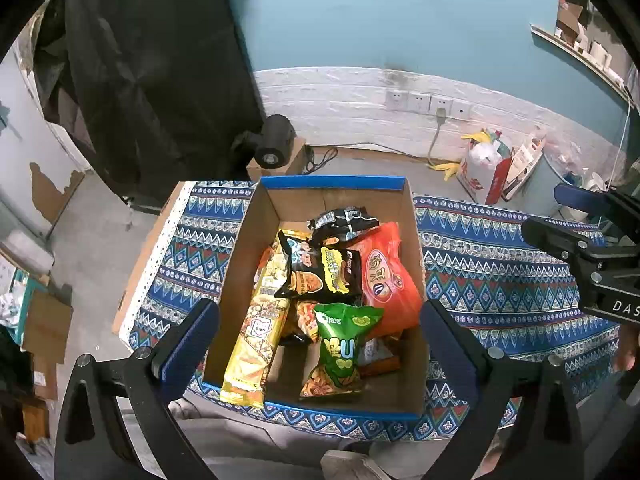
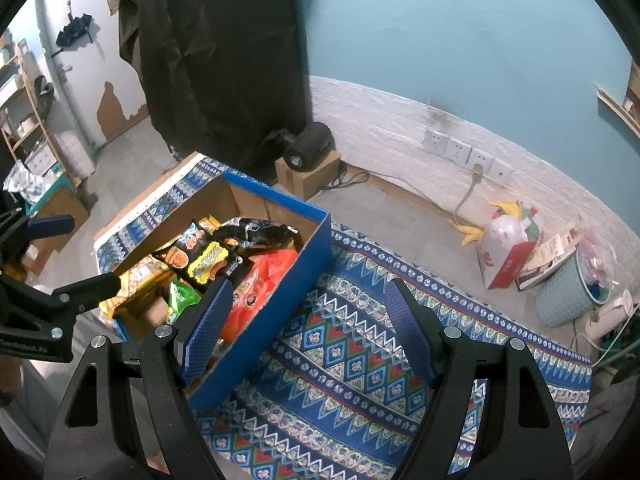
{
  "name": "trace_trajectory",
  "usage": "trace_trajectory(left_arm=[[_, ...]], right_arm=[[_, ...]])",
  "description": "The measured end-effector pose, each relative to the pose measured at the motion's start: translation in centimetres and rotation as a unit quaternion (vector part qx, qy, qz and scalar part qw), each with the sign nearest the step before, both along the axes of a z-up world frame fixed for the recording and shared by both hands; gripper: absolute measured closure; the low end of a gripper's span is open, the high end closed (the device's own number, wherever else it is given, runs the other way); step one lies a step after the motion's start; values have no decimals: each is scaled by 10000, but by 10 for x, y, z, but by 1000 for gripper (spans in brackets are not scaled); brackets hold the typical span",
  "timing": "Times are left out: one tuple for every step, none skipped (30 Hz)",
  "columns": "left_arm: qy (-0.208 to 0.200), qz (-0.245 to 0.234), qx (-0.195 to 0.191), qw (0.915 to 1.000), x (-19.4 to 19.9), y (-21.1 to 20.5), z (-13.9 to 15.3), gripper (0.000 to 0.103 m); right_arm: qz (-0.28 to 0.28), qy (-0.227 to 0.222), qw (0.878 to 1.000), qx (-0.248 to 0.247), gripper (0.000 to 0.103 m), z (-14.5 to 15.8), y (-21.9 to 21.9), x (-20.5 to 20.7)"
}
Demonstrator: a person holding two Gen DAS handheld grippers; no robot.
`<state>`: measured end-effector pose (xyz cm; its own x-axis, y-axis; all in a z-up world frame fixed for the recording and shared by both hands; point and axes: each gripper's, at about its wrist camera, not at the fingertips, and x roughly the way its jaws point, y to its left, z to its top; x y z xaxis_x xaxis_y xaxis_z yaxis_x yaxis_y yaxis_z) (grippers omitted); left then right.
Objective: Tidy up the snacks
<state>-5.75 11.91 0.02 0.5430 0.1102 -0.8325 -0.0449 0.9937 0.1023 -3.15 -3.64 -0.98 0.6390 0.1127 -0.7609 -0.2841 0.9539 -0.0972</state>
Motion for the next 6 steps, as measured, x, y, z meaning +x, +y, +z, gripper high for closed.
trace_trajectory(left_arm=[[12, -7, -6, 10000, 0, 0, 0, 2], [27, -18, -14, 10000, 0, -1, -1, 2], [43, -29, -17, 10000, 0, -1, -2, 2], [55, -24, -5, 10000, 0, -1, -2, 2], [72, -12, 5, 10000, 0, -2, -3, 2], [82, -10, -5, 10000, 0, -1, -3, 2]], right_arm=[[-3, 1, 10000, -2, 26, 0, 0, 0], [-5, 2, 10000, -4, 26, 0, 0, 0], [-3, 5, 10000, -1, 26, 0, 1, 1], [-3, 8, 10000, 2, 26, 0, 0, 0], [-3, 4, 10000, 1, 26, 0, 0, 0], [2, 0, 10000, -6, 26, 0, 0, 0]])
